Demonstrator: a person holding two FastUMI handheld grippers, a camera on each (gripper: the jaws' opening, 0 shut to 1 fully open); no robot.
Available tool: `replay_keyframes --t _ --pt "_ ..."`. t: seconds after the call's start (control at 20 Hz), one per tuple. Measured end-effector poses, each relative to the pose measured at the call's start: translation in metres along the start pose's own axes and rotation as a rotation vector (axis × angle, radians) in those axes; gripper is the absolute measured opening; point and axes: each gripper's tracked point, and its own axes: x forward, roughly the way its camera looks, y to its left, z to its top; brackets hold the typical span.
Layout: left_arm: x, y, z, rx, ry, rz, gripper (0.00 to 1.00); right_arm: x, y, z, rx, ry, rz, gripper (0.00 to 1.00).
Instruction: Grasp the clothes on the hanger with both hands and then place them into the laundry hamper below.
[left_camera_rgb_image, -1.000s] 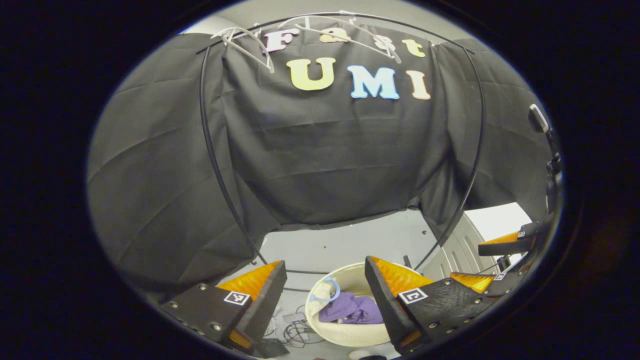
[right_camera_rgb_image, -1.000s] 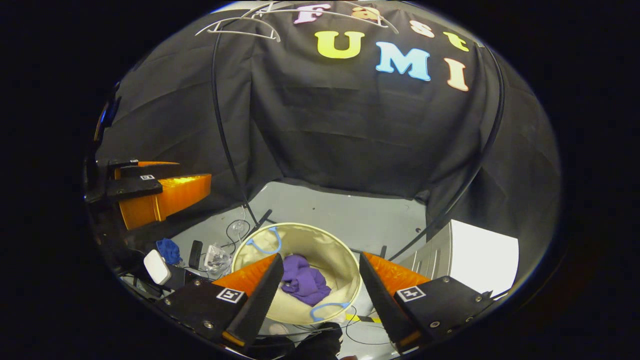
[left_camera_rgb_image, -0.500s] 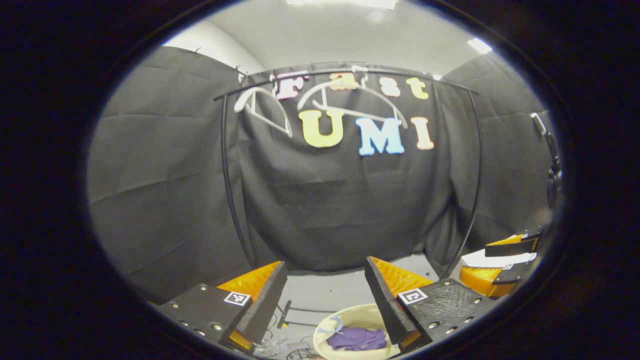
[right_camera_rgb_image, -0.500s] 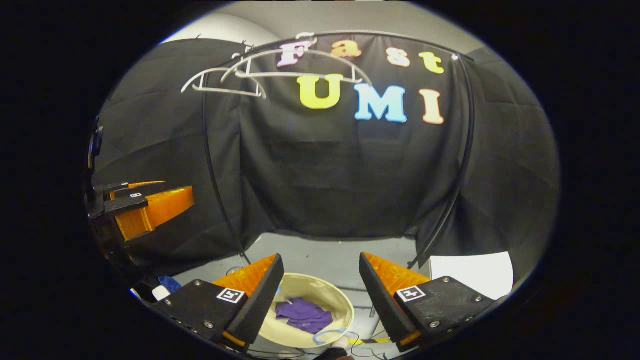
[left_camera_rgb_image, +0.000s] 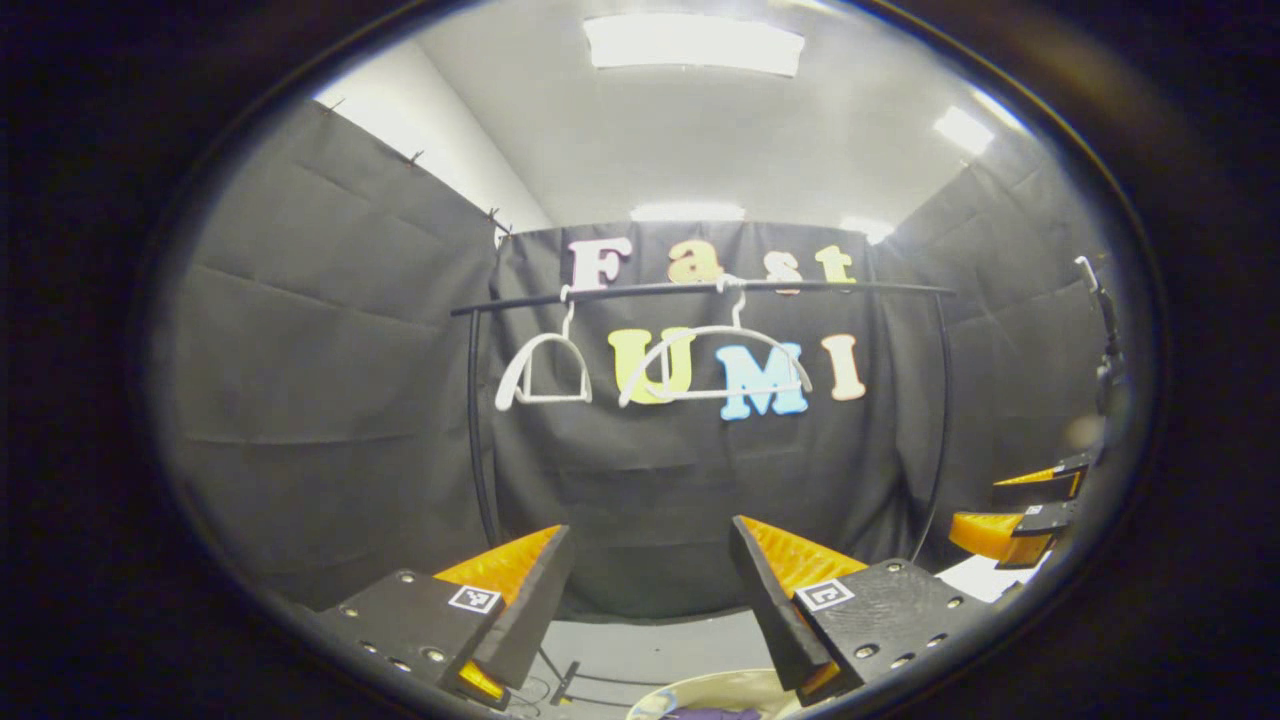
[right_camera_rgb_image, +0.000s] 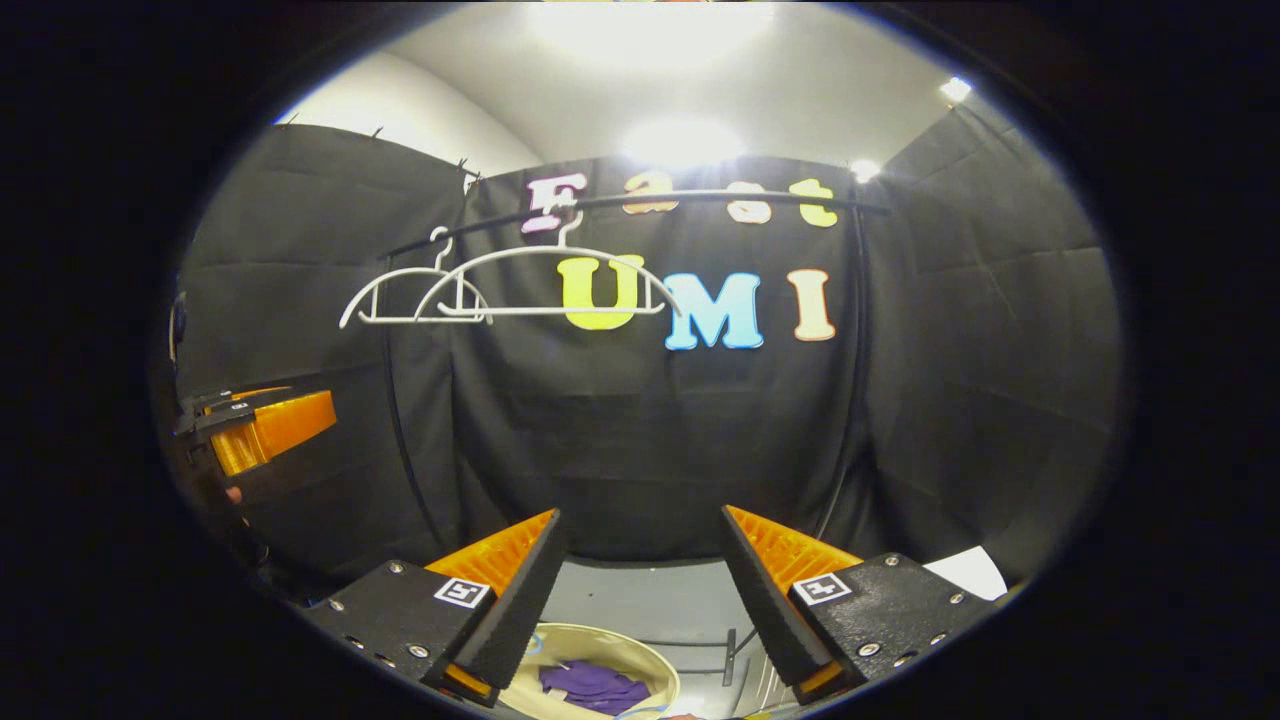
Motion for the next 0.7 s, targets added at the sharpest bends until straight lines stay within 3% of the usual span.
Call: replay_keyframes --t 0.25,0.45,0.5,0.7 --pt "-0.023 0.018 0.028 0.012 -0.038 0.015 0.97 -0.023 -0.023 0.033 0.012 -0.092 -0.073 0.92" --pt "-0.032 0.035 0.036 0.025 -0.051 0.052 0.96 -0.031 -0.042 0.035 0.011 -0.129 -0.133 0.94" --pt "-0.035 0.038 0.036 0.029 -0.052 0.060 0.90 -0.033 -0.046 0.031 0.016 -0.123 -0.145 0.93" --pt "-0.041 0.051 0.040 0.040 -0.062 0.092 0.96 -0.038 -0.055 0.029 0.034 -0.127 -0.183 0.94"
